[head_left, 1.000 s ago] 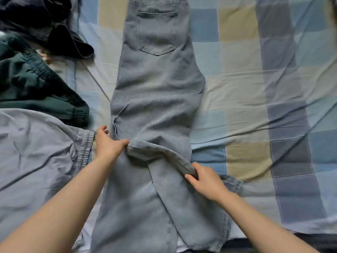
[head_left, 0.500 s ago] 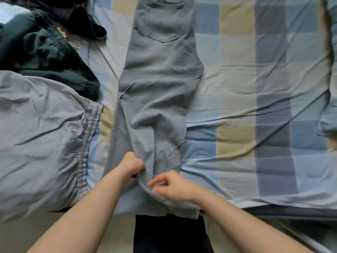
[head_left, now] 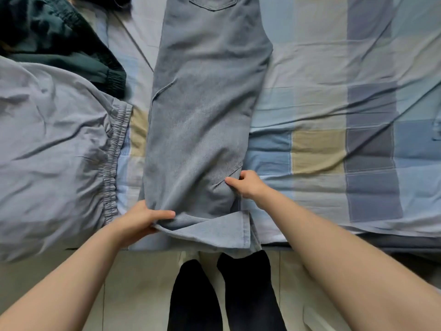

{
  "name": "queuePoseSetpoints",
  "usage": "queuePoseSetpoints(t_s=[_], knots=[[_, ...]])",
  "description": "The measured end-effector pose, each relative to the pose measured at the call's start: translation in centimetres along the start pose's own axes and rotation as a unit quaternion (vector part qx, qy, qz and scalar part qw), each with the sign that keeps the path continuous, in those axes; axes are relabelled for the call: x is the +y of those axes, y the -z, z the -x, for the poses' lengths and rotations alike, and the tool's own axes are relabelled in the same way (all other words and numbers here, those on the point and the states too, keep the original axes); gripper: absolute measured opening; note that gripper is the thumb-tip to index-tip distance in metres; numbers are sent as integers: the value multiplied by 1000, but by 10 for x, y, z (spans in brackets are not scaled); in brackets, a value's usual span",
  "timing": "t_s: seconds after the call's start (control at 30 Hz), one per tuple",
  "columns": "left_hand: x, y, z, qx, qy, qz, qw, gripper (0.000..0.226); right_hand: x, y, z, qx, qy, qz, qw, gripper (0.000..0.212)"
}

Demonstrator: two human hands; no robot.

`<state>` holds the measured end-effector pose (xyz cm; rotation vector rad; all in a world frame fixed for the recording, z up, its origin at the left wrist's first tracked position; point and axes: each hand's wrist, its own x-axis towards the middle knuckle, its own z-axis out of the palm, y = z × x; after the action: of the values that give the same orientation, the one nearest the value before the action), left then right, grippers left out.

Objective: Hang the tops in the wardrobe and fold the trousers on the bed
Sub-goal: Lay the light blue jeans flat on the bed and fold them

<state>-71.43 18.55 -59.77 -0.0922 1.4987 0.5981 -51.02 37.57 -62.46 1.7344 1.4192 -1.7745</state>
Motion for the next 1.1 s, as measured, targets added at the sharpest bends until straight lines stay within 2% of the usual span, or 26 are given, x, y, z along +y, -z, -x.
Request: queuePoseSetpoints(t_s=[0.1, 0.2, 0.37, 0.43, 0.47, 0.53, 0.57, 0.67, 0.73, 0.87, 0.9, 0.93, 1.0, 1.03, 1.07, 1.1], knots=[[2, 9, -3, 71, -12, -48, 996, 35, 19, -17, 20, 4, 7, -46, 999, 28], [-3, 13, -1, 57, -11, -30, 998, 31, 36, -25, 43, -55, 8, -116, 992, 36], [-20, 25, 13, -35, -1, -70, 997, 47, 55, -34, 71, -150, -65, 50, 985, 24], [-26, 34, 18, -20, -4, -182, 983, 53, 59, -41, 76, -181, -77, 77, 977, 19], [-29, 42, 20, -2, -13, -264, 964, 54, 63, -46, 79, -187, -69, 99, 975, 17], [-36, 56, 21, 31, -21, -358, 933, 43, 70, -54, 82, -177, -52, 159, 970, 17], [-41, 63, 21, 37, -22, -352, 935, 32, 74, -58, 83, -174, -50, 165, 969, 20], [-52, 70, 26, 29, 9, -211, 977, 11, 88, -67, 85, -199, -88, 72, 973, 20], [-59, 76, 23, 21, 30, -167, 985, 16, 97, -71, 83, -171, -91, 63, 979, 20], [-75, 84, 1, 63, 37, -251, 965, 19, 115, -69, 72, -87, -70, 169, 979, 25], [-76, 84, -3, 64, 36, -308, 948, 17, 119, -67, 68, -64, -67, 208, 974, 21], [-75, 84, -5, 64, 34, -397, 915, 14, 123, -65, 65, -30, -61, 256, 964, 14], [-71, 85, -3, 94, 1, -574, 814, 13, 127, -63, 59, 59, -44, 283, 956, 14], [-69, 86, -2, 122, -29, -609, 783, 13, 127, -63, 55, 103, -43, 241, 964, 17], [-67, 86, -4, 150, -57, -594, 789, 8, 125, -64, 51, 135, -52, 164, 976, 19], [-66, 85, -6, 176, -86, -547, 814, 6, 122, -66, 48, 149, -64, 76, 984, 21]])
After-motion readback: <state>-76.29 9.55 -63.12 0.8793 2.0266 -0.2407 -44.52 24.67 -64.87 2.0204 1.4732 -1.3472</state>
